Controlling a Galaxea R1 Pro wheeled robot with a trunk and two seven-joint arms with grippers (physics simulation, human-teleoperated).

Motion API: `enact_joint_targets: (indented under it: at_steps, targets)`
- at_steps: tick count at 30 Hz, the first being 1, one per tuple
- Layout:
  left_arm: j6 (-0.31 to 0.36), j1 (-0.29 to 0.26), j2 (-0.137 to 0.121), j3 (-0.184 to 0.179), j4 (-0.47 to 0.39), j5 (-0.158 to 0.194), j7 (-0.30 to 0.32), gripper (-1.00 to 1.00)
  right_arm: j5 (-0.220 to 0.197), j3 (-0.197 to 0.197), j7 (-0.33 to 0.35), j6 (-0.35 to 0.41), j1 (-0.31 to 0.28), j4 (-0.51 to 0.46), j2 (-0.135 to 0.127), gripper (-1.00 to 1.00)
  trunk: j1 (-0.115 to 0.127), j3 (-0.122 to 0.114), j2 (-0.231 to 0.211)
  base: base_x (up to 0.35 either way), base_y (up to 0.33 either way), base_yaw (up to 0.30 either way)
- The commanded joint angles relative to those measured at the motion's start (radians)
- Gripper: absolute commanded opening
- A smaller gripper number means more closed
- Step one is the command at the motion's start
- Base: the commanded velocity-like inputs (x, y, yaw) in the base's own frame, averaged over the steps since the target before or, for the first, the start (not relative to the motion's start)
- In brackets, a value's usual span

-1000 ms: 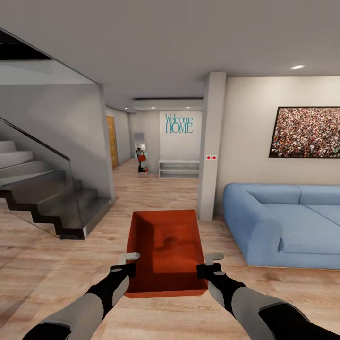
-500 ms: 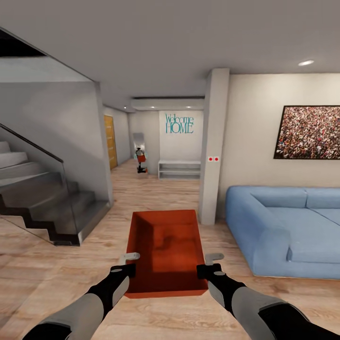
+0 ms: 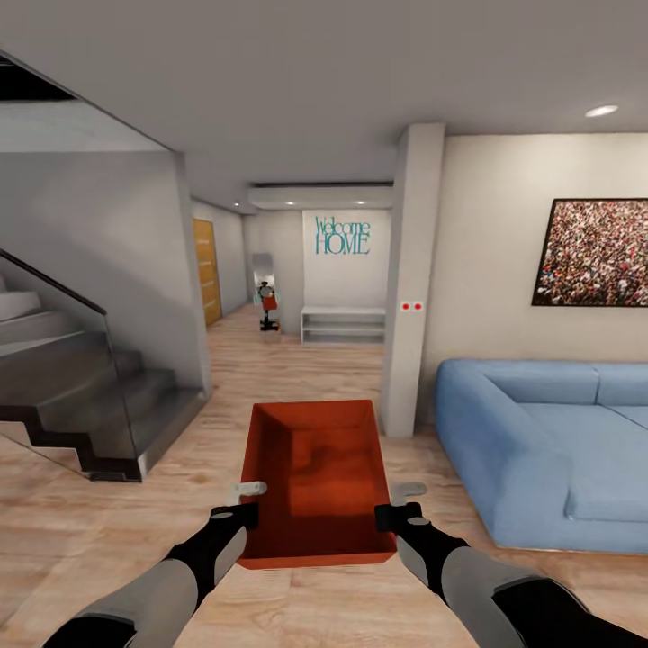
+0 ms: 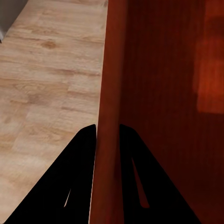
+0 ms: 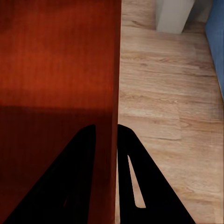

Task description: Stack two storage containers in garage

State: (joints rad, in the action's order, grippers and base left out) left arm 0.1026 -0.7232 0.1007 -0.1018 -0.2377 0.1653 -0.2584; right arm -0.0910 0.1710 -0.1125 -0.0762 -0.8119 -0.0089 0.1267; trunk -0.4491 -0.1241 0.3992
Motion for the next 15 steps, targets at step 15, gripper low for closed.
enact_joint_targets:
  at_steps: [15]
  targets:
    - [0.008,-0.001,-0.045,0.081,-0.008,-0.012,-0.013,-1.00,-0.004,-0.024,-0.001,0.000,0.000,0.001,0.001,-1.00,-0.001,0.000,0.001,0.323,0.000,0.130]
